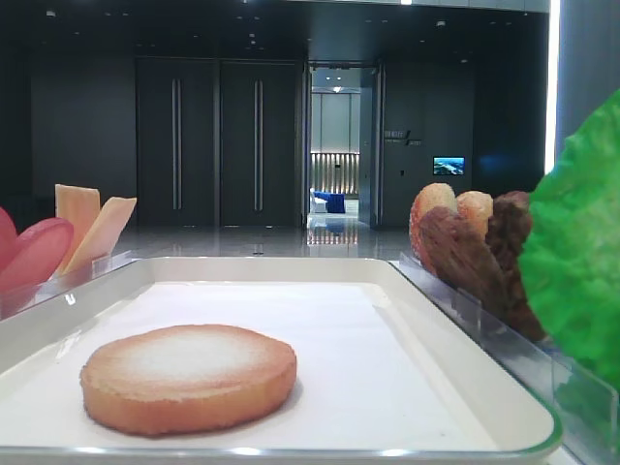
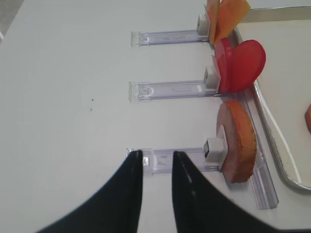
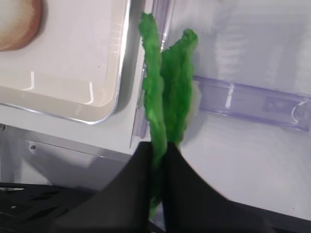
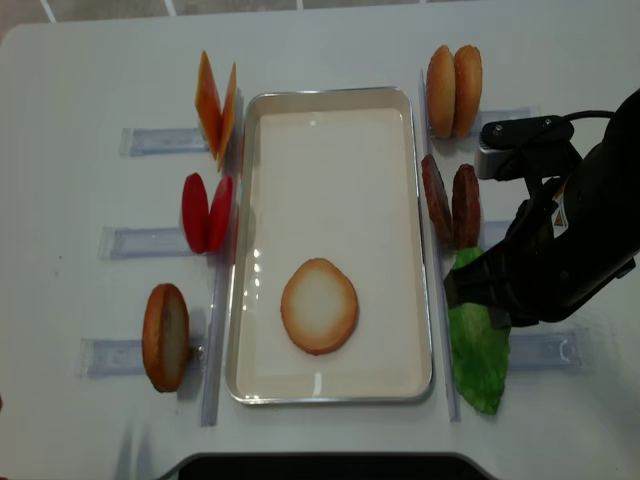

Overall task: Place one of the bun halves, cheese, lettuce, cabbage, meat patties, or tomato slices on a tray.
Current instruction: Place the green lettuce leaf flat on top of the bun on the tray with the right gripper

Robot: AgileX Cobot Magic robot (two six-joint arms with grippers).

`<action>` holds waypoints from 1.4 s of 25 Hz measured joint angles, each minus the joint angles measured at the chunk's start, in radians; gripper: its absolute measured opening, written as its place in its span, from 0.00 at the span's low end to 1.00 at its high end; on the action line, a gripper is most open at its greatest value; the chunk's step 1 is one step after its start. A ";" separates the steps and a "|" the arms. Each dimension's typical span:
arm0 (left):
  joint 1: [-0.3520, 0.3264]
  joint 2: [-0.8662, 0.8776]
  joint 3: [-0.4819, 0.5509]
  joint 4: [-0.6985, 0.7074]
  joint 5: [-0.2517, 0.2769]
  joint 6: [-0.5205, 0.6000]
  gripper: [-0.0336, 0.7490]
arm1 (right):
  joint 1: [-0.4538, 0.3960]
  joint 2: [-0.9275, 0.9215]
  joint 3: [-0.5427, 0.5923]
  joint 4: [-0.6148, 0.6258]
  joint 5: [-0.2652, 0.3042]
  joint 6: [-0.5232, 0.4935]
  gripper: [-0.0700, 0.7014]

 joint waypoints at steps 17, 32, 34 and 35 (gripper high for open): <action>0.000 0.000 0.000 0.000 0.000 0.000 0.25 | 0.203 -0.053 -0.128 -0.004 0.049 0.126 0.12; 0.000 0.000 0.000 0.000 0.000 0.000 0.25 | 0.241 -0.065 -0.130 0.013 -0.091 0.177 0.12; 0.000 0.000 0.000 0.000 0.000 0.000 0.25 | 0.241 -0.065 -0.130 0.040 -0.131 0.168 0.12; 0.000 0.000 0.000 0.000 0.000 0.000 0.25 | 0.241 -0.065 -0.130 0.056 -0.151 0.162 0.12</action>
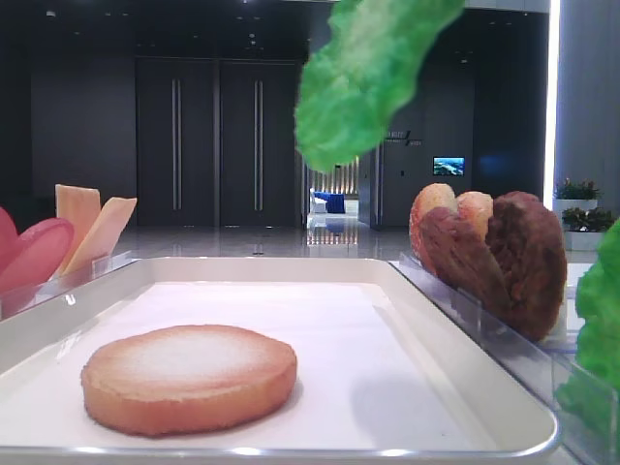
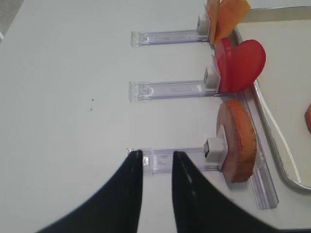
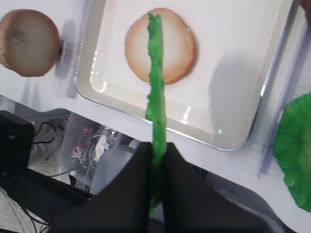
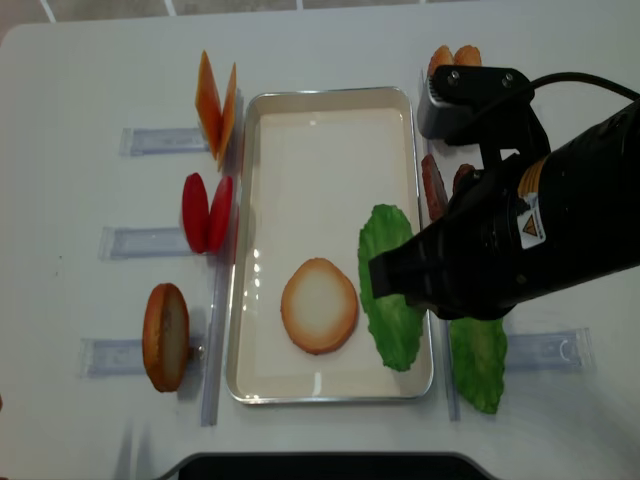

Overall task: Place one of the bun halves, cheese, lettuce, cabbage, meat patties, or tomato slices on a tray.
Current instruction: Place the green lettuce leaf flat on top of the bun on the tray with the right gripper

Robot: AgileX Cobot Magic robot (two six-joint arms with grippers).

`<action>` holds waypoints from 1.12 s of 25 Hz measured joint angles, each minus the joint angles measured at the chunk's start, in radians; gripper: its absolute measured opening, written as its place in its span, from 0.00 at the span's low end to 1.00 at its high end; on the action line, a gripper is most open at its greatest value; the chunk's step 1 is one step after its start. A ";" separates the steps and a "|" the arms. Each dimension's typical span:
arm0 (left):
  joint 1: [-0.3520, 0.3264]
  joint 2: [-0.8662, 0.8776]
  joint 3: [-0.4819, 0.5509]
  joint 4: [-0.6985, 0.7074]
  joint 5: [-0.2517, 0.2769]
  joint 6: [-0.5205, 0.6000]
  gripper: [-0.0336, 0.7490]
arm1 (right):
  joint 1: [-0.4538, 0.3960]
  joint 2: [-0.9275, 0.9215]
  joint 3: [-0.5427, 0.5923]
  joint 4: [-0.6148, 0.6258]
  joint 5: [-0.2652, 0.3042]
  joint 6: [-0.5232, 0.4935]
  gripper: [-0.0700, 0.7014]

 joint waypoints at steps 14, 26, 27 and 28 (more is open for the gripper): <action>0.000 0.000 0.000 0.000 0.000 0.000 0.25 | 0.022 0.042 0.000 0.176 -0.183 -0.131 0.12; 0.000 0.000 0.000 0.000 0.000 0.000 0.25 | 0.022 0.201 0.000 0.369 -0.308 -0.355 0.12; 0.000 0.000 0.000 0.000 0.000 0.000 0.25 | 0.022 0.214 0.000 0.391 -0.317 -0.381 0.12; 0.000 0.000 0.000 0.000 0.000 0.000 0.25 | 0.022 0.225 0.000 0.417 -0.328 -0.410 0.12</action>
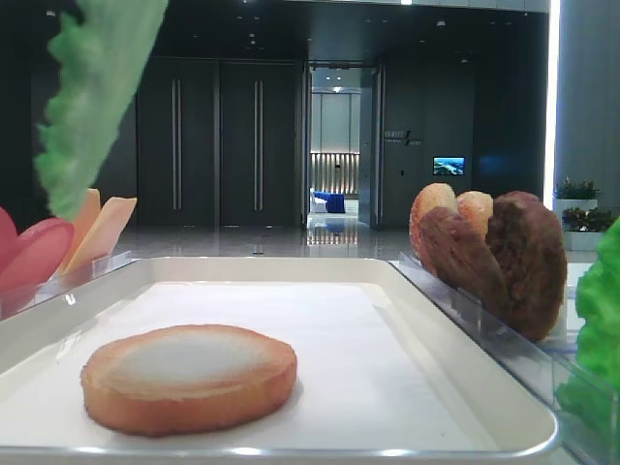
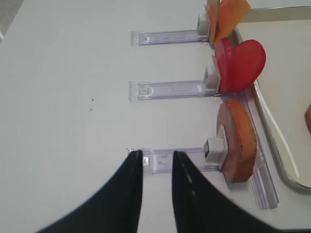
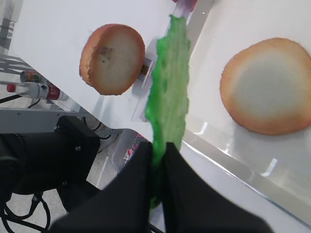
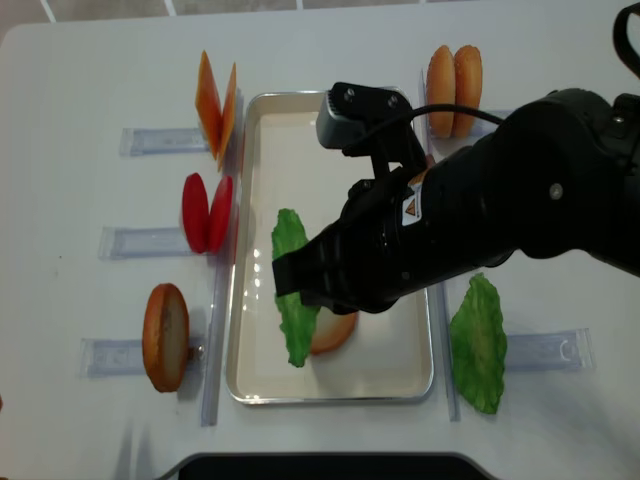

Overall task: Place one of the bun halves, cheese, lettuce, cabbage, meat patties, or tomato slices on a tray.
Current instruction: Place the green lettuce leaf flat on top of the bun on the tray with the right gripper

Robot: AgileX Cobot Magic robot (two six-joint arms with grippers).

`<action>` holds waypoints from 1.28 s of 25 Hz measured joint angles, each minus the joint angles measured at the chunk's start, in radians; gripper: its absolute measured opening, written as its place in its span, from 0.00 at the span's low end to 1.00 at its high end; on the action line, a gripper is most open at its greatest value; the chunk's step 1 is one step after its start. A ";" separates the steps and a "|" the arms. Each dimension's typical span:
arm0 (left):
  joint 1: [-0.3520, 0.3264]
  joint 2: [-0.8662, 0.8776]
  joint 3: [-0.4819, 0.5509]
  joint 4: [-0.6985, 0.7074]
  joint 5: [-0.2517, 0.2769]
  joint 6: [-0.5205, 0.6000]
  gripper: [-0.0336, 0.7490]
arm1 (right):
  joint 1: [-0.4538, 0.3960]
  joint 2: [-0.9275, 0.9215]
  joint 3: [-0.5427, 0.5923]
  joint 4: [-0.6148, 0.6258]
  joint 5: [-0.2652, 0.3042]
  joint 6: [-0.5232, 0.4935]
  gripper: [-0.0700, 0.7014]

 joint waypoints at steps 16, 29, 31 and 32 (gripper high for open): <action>0.000 0.000 0.000 0.000 0.000 0.000 0.25 | 0.000 0.159 0.000 0.063 -0.089 -0.149 0.12; 0.000 0.000 0.000 0.000 0.000 0.000 0.25 | 0.000 0.186 0.000 0.071 -0.118 -0.217 0.12; 0.000 0.000 0.000 0.000 0.000 0.000 0.25 | 0.000 0.186 0.000 0.069 -0.120 -0.228 0.12; 0.000 0.000 0.000 0.000 0.000 0.000 0.25 | 0.000 0.186 0.000 0.063 -0.121 -0.229 0.12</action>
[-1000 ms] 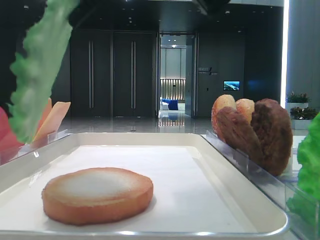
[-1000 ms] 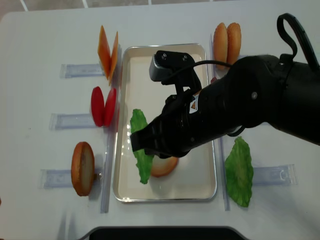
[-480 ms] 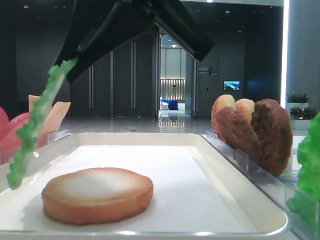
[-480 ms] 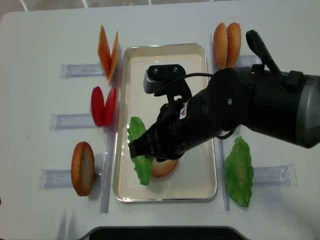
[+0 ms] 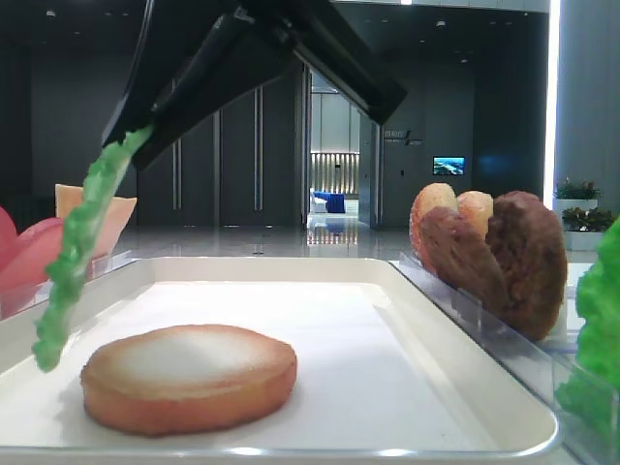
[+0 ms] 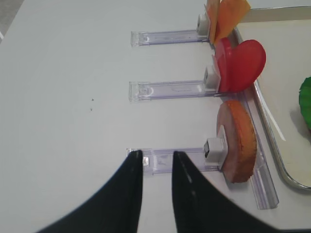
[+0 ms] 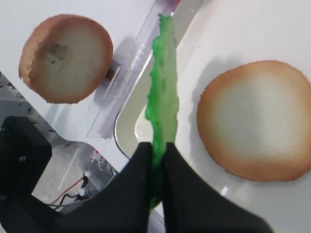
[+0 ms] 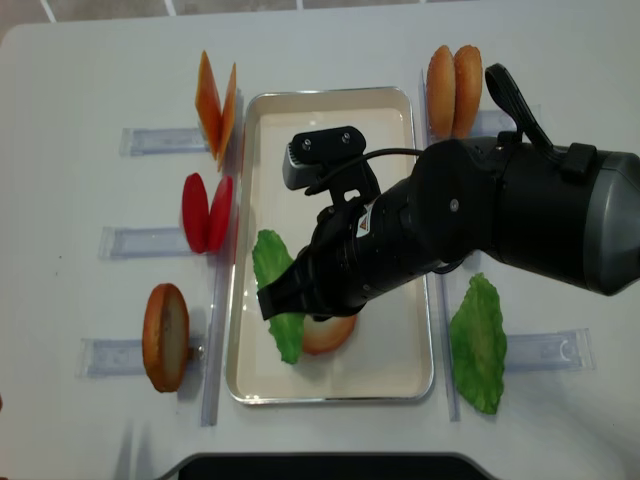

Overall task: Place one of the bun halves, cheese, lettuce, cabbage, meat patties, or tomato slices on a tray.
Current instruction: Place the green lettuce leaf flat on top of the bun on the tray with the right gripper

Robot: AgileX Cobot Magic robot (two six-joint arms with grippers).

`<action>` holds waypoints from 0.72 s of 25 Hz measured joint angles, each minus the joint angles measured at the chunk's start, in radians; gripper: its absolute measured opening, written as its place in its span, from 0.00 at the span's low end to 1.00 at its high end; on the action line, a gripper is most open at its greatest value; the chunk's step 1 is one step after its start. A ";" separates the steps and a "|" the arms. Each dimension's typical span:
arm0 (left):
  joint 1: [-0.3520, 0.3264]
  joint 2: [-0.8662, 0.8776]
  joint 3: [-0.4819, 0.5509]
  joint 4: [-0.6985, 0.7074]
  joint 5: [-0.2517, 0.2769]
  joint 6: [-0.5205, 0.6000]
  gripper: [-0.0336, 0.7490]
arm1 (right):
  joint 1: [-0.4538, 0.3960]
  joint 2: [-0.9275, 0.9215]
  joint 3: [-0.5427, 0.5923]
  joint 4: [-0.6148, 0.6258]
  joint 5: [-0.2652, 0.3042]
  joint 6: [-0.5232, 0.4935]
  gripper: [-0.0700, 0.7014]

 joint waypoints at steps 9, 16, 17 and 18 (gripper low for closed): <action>0.000 0.000 0.000 0.000 0.000 0.000 0.25 | 0.000 0.000 0.019 -0.069 -0.020 -0.006 0.12; 0.000 0.000 0.000 0.000 0.000 0.000 0.25 | 0.000 0.001 0.063 -0.076 -0.040 -0.006 0.12; 0.000 0.000 0.000 0.000 0.000 0.000 0.25 | 0.000 0.001 0.063 -0.076 -0.044 -0.006 0.12; 0.000 0.000 0.000 0.000 0.000 0.000 0.25 | 0.000 0.001 0.063 -0.076 -0.050 -0.009 0.12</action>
